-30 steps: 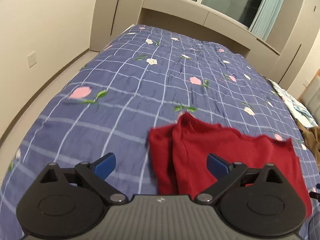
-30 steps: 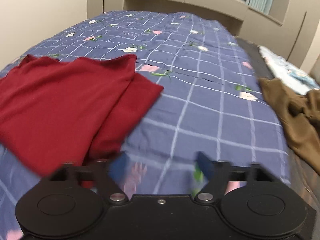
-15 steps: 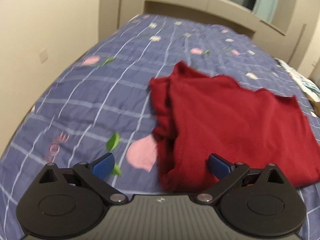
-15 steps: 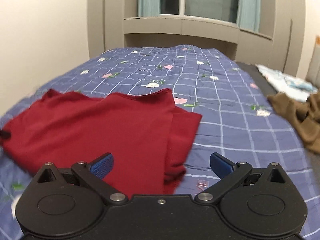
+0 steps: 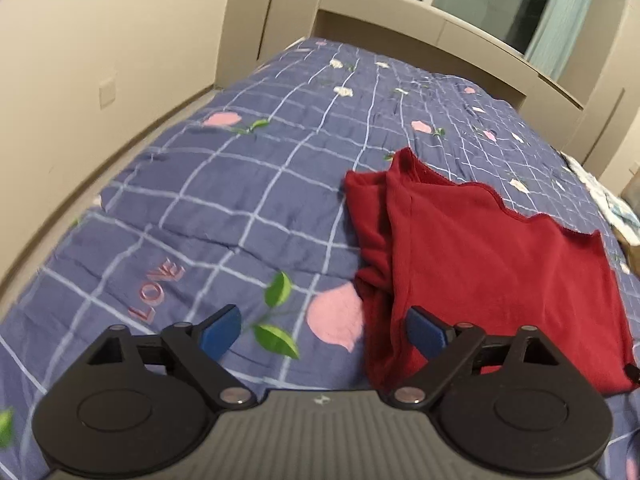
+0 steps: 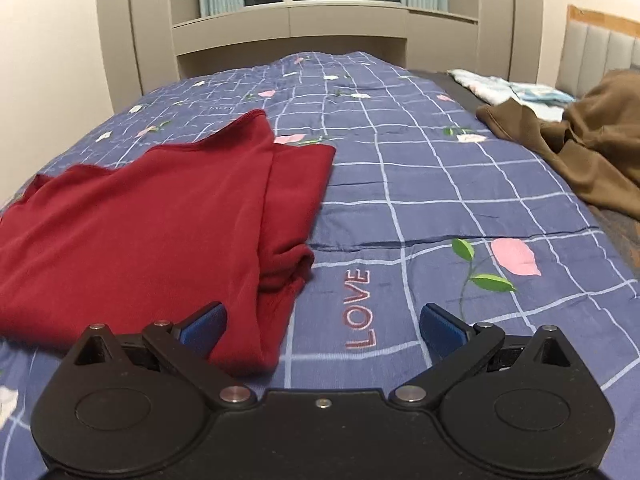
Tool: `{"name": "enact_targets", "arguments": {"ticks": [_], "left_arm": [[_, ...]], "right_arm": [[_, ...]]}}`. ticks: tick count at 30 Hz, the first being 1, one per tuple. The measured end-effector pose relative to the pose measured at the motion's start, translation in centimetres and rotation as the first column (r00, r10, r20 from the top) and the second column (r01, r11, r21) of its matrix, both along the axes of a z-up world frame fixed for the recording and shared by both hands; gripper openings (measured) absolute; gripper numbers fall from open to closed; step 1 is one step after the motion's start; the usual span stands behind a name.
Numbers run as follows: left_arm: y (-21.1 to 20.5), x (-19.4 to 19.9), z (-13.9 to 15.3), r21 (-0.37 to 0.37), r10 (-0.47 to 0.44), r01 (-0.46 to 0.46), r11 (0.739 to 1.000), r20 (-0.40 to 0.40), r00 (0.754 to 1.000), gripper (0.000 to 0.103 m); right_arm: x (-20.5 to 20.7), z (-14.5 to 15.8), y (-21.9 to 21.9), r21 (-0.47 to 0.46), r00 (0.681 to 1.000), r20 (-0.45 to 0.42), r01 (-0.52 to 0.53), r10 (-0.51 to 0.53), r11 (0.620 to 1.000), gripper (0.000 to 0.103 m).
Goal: Fold small clothes
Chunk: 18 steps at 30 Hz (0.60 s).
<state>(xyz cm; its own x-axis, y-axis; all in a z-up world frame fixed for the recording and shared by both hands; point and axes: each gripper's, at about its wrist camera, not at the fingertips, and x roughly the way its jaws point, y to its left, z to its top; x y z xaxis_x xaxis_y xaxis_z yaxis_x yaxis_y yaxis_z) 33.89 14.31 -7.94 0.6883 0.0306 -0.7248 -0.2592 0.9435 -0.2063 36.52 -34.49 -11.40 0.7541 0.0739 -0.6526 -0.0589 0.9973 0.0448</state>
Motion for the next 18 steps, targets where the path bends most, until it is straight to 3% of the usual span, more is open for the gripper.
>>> {"name": "enact_targets", "arguments": {"ticks": [5,7,10,11,13,18], "left_arm": [[-1.0,0.3,0.7,0.211,-0.070,0.070,0.975,-0.009,0.997,0.086],[-2.0,0.9,0.6,0.285,-0.132,0.134,0.949,-0.028,0.991,0.083],[-4.4,2.2,-0.6,0.439,-0.255,0.264,0.859,-0.080,0.964,0.071],[-5.0,2.6,-1.1,0.471,-0.298,0.309,0.826,-0.101,0.949,0.063],[-6.1,3.4,-1.8,0.512,-0.345,0.362,0.779,-0.131,0.929,0.058],[-7.4,3.8,-2.2,0.578,-0.413,0.405,0.709,-0.125,0.902,0.056]], "right_arm": [[0.0,0.1,0.2,-0.014,1.000,0.011,-0.009,0.009,1.000,0.102],[-0.1,-0.1,0.1,-0.005,1.000,0.009,-0.006,0.006,1.000,0.102],[-0.2,-0.3,0.1,0.000,1.000,0.012,-0.001,0.001,1.000,0.103],[-0.2,-0.3,0.1,-0.001,1.000,0.013,-0.001,0.001,1.000,0.103],[-0.3,-0.3,0.0,0.002,1.000,0.014,-0.003,0.003,1.000,0.103],[-0.3,-0.6,-0.1,0.016,1.000,0.018,-0.003,0.003,1.000,0.103]]}}
